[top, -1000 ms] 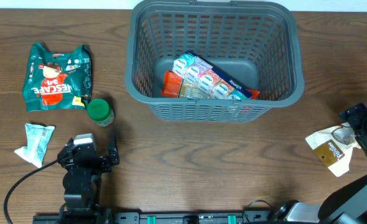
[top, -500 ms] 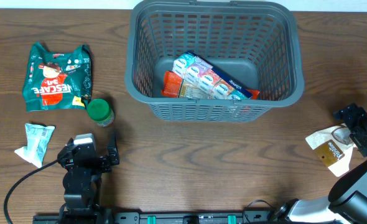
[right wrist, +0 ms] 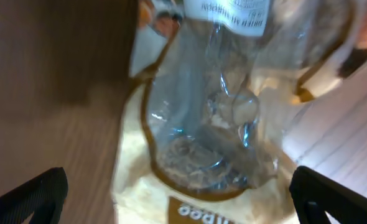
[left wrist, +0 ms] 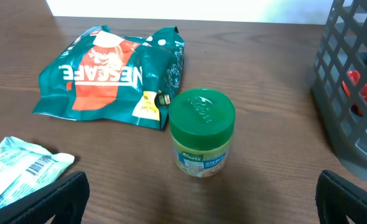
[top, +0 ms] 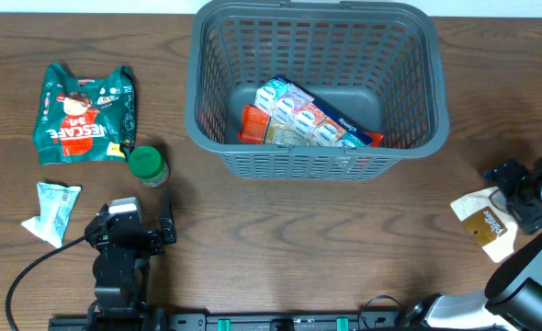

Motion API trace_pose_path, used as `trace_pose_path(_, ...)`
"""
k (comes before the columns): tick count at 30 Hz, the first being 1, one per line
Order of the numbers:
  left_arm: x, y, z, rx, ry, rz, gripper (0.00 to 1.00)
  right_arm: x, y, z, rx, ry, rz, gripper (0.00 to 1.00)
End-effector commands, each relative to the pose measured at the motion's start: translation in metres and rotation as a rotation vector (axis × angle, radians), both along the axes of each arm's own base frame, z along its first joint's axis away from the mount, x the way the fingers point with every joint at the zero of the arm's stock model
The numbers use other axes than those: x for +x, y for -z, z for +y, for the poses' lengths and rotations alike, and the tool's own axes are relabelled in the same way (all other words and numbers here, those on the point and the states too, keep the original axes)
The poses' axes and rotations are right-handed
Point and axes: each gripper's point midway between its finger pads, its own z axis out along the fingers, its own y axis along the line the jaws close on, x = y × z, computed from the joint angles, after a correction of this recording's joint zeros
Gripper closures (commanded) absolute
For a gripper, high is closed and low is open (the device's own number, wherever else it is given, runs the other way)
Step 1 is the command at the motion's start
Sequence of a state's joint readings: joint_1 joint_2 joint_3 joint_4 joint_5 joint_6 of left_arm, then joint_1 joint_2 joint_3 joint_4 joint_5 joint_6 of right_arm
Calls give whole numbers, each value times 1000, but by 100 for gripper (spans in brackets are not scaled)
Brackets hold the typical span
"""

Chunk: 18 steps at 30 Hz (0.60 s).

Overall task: Pack container
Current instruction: 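Move the right gripper to the dried-mushroom bag and grasp it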

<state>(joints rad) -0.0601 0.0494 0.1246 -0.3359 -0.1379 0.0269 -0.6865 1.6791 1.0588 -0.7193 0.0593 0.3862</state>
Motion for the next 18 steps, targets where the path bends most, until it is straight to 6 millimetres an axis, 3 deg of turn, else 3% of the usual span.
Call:
trace_pose_path(1,-1,9,0,5,-1,20,2,-14,19,6,22,24,22,1)
trace_pose_path(10,-1,9,0,5,0,20,2,-33,30,-6,18,163,19,1)
trace_pose_path(11,-1,9,0,5,0,20,2,-34,30,-7,17,170,17,5)
trace_pose_path(12,-1,9,0,5,0,20,2,-35,31,-8,17,173,17,27)
trace_pose_path(13,-1,9,0,5,0,20,1,-36,32,-8,19,175,19,55)
trace_pose_path(14,-1,9,0,5,0,20,2,-37,32,-7,20,175,21,95)
trace_pose_path(15,-1,9,0,5,0,20,2,-37,33,-7,21,175,22,99)
trace_pose_path(18,-1,9,0,5,0,20,2,-38,33,-6,23,175,25,99)
